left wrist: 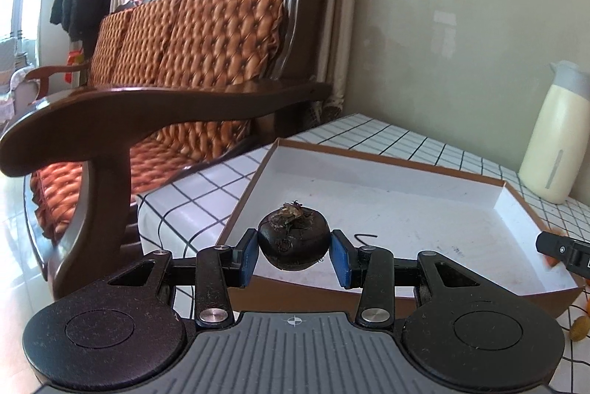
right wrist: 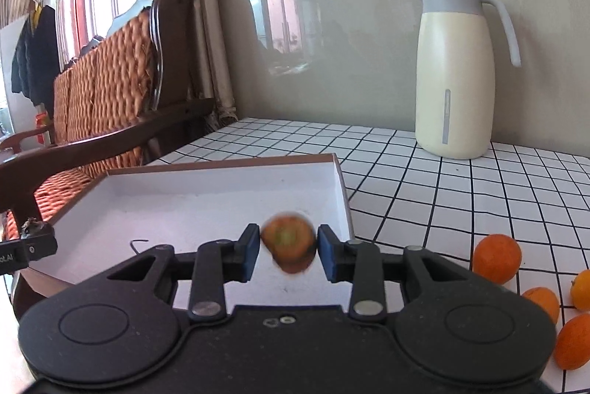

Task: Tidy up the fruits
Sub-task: 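Open the left tool to drop the mangosteen while the right tool drops the carrot chunk into the box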

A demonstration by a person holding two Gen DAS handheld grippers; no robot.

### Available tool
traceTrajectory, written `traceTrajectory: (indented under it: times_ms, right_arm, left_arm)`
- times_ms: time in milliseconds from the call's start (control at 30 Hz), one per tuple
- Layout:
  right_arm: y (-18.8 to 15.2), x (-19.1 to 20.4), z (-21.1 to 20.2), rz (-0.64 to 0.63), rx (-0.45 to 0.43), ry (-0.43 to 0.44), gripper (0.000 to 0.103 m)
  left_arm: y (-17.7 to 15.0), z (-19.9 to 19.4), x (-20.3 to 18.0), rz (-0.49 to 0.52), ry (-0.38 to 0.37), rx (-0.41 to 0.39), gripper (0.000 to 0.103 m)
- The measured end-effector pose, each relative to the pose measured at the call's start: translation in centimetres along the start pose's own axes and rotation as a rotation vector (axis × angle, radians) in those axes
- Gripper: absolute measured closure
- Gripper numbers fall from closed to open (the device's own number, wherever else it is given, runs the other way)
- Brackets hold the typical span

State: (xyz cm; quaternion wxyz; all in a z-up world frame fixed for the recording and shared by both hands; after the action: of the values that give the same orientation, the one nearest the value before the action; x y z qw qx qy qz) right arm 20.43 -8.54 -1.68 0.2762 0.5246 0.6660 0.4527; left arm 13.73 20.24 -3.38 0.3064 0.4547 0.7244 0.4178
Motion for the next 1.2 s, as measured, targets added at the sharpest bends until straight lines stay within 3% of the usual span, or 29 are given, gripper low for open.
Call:
traceTrajectory:
  times_ms: [33,67,167,200,233,267,367,500,633,833,1033,1133,1200]
  right_arm:
    - [0.0,-0.1,-0.1,0.0,-0.005,-0.002,0.062]
    - [0.2,0.0,-0.1,0.008,-0.015,0.008,0.047]
    - [1.0,-0.2,-1.4,0.03,-0.074,0.016,0.035]
    - [1.5,-0.2,-2.2,0.037,-0.108,0.021,0.023]
    - [1.9,-0.3,-3.1,0.046,-0.151,0.018,0.016]
    - [2.3,-0.4,-4.2,0.049,-0.199,0.018,0.006]
    - [3.3,-0.6,-7.4,0.015,-0.336,0.003,0.006]
    - [3.9,-1.5,-9.7,-0.04,-0.416,0.002,0.006]
    - [2.3,-3.5,-10.0,-0.019,-0.4,0.061,0.006]
    - [1.5,-7.3,-12.3,0.025,-0.358,0.004,0.006]
    - [-1.8,-11.9,-12.6,0.117,-0.136,-0.07,0.006]
    - [-3.4,-13.5,-13.4,0.147,-0.095,-0.093,0.006]
    - [-4.1,-14.4,-14.4,0.176,-0.112,-0.124,0.006]
  left_arm:
    - [-0.1,0.2,-0.1,0.001,0.003,0.007,0.061]
    - [-0.2,0.2,-0.1,0.001,0.009,0.011,0.061]
    - [0.1,-0.2,-0.3,-0.012,0.009,-0.003,0.059]
    - [0.5,-0.7,-0.3,-0.013,0.01,-0.026,0.04]
    - [0.8,-1.3,-0.3,-0.019,0.02,-0.051,0.0]
    - [1.3,-2.1,-0.1,-0.033,0.045,-0.098,0.001]
    - [2.5,-4.7,0.3,-0.043,0.07,-0.256,0.0]
    - [2.5,-5.6,-0.4,-0.02,0.04,-0.289,0.0]
    - [1.6,-5.6,-2.3,0.03,-0.04,-0.255,0.0]
    - [-0.1,-7.0,-6.9,0.134,-0.172,-0.202,0.0]
    - [-2.5,-8.5,-12.1,0.235,-0.282,-0.147,0.0]
    - [-3.5,-9.0,-14.4,0.26,-0.325,-0.126,0.0]
    - [-4.2,-9.5,-15.8,0.284,-0.342,-0.121,0.0]
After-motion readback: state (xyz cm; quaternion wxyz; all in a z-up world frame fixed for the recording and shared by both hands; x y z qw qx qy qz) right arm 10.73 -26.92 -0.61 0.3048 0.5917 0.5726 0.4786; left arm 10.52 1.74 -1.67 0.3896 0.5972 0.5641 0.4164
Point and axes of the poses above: each gripper's, at about its wrist camera, not at the fingertips, and z roughly the way its jaws point, x to its left, y to its top, the point moved 7 cm from there along z, roughly the way its jaws point, and after that the axes turned 1 degree about y, right-handed, at the moved point
